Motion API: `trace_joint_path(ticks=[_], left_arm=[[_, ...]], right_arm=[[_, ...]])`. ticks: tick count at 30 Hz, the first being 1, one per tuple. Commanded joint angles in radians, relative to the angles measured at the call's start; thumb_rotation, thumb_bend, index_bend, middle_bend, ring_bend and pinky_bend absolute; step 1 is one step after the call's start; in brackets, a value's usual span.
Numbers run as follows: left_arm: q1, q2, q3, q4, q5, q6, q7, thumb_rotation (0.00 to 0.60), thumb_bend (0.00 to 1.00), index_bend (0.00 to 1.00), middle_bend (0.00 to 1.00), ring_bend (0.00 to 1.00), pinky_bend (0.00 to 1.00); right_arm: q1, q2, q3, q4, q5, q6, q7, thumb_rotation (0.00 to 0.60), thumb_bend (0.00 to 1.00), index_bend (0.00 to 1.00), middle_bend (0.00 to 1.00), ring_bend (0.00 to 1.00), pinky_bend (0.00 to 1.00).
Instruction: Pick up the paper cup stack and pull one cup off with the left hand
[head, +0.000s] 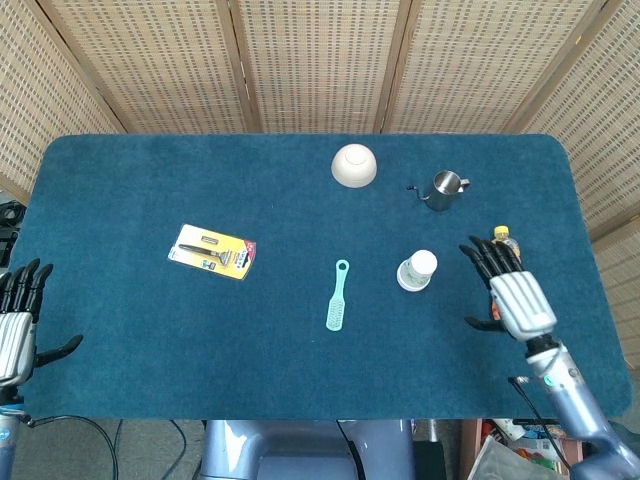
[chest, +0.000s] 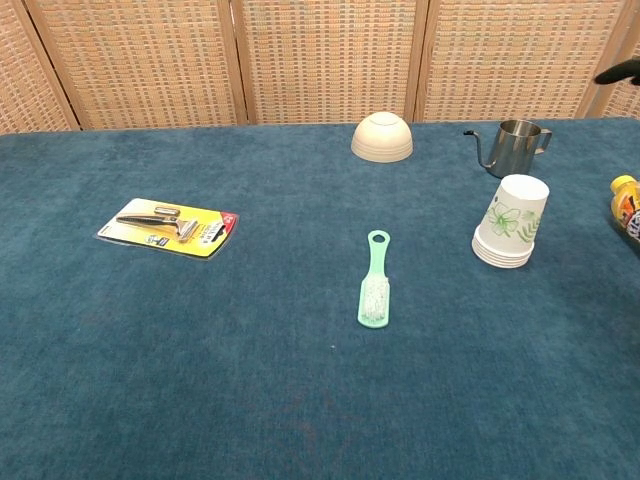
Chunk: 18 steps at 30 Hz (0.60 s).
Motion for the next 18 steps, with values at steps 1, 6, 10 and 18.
trace_joint_path(ticks=[1, 6, 10, 18], left_arm=[[0.004, 0.003, -0.006, -0.005, -0.002, -0.004, 0.000, 0.600, 0.12, 0.00, 0.00, 0.00, 0.00], [0.009, 0.011, -0.013, -0.008, -0.015, -0.012, 0.006, 0.600, 0.12, 0.00, 0.00, 0.00, 0.00], [0.012, 0.012, -0.025, -0.009, -0.029, -0.024, 0.006, 0.600, 0.12, 0.00, 0.00, 0.00, 0.00], [0.009, 0.013, -0.032, -0.016, -0.035, -0.055, 0.027, 0.600, 0.12, 0.00, 0.00, 0.00, 0.00]], right_arm=[[0.158, -0.055, 0.086, 0.041, 0.176, -0.213, -0.009, 0.600, 0.00, 0.10, 0.11, 0.00, 0.06], [0.226, -0.117, 0.102, 0.120, 0.280, -0.306, -0.070, 0.600, 0.00, 0.12, 0.15, 0.01, 0.14], [0.269, -0.178, 0.105, 0.184, 0.356, -0.343, -0.122, 0.600, 0.00, 0.15, 0.19, 0.03, 0.19], [0.334, -0.251, 0.079, 0.274, 0.449, -0.422, -0.210, 0.600, 0.06, 0.23, 0.27, 0.10, 0.33]])
